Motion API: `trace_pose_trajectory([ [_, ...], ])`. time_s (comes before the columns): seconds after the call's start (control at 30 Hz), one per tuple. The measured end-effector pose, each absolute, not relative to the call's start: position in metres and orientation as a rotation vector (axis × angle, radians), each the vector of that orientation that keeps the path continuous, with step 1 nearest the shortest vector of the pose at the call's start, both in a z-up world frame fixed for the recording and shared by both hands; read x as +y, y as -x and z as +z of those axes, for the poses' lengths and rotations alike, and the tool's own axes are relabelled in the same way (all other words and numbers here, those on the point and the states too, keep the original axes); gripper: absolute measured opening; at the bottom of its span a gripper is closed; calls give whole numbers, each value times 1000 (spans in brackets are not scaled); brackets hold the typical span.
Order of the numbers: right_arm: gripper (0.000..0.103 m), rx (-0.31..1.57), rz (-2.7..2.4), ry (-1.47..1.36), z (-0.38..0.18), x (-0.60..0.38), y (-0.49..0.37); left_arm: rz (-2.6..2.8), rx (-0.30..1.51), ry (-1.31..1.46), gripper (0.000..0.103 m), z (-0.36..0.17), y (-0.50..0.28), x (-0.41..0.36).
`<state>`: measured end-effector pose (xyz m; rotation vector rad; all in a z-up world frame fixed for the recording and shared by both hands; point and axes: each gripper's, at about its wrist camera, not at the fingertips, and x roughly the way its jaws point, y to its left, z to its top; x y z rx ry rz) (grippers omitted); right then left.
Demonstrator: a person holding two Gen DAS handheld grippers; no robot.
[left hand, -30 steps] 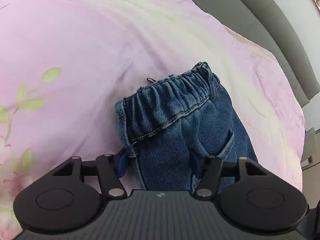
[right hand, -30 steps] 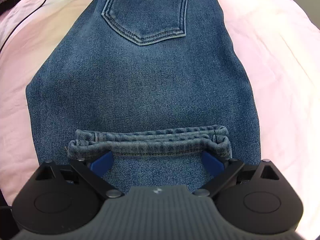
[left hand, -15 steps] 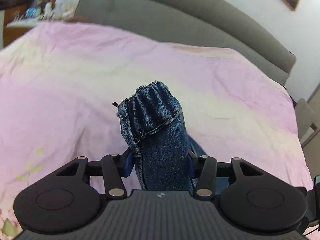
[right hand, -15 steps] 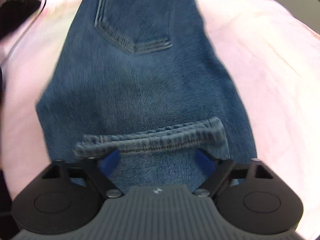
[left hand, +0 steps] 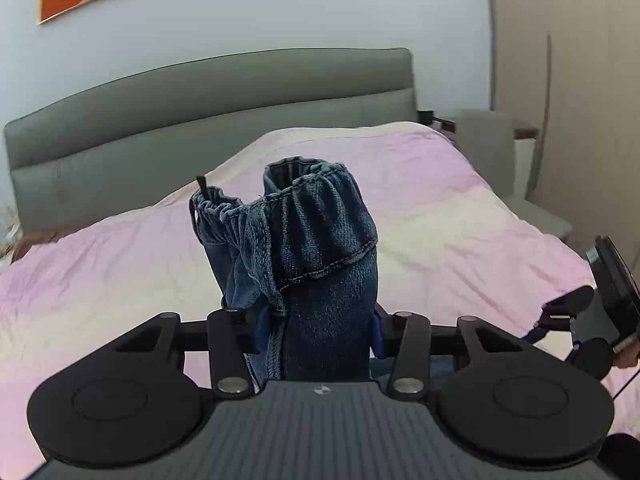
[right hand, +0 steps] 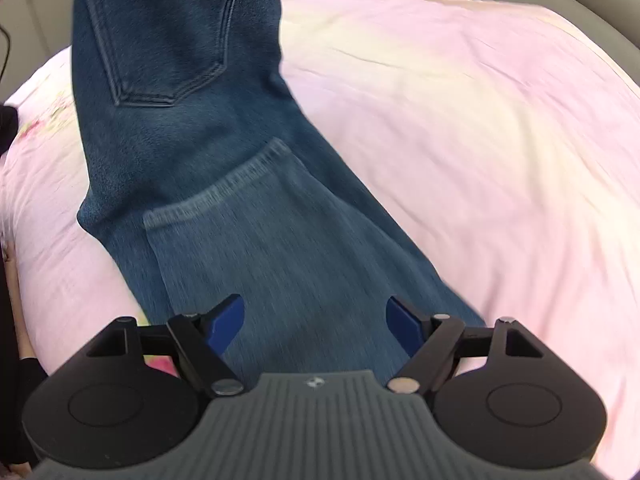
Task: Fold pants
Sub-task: 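Lift the waistband with the left gripper and fold it over the legs, then open the left gripper and release the waistband onto the folded jeans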
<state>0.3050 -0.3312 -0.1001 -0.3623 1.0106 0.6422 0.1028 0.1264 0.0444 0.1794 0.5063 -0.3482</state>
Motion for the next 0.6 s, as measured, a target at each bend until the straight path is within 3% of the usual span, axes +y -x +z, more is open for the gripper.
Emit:
trace_pose_trajectory([
  [0.2, 75, 1037, 570, 265, -101, -384, -275, -486, 554, -363, 50, 14, -94, 29],
  [0.4, 75, 1076, 527, 183, -117, -417, -258, -618, 655, -584, 49, -58, -89, -60],
  [0.6, 75, 1115, 538, 145, -126, -435, -247, -676, 734, -783, 50, -123, -74, -98],
])
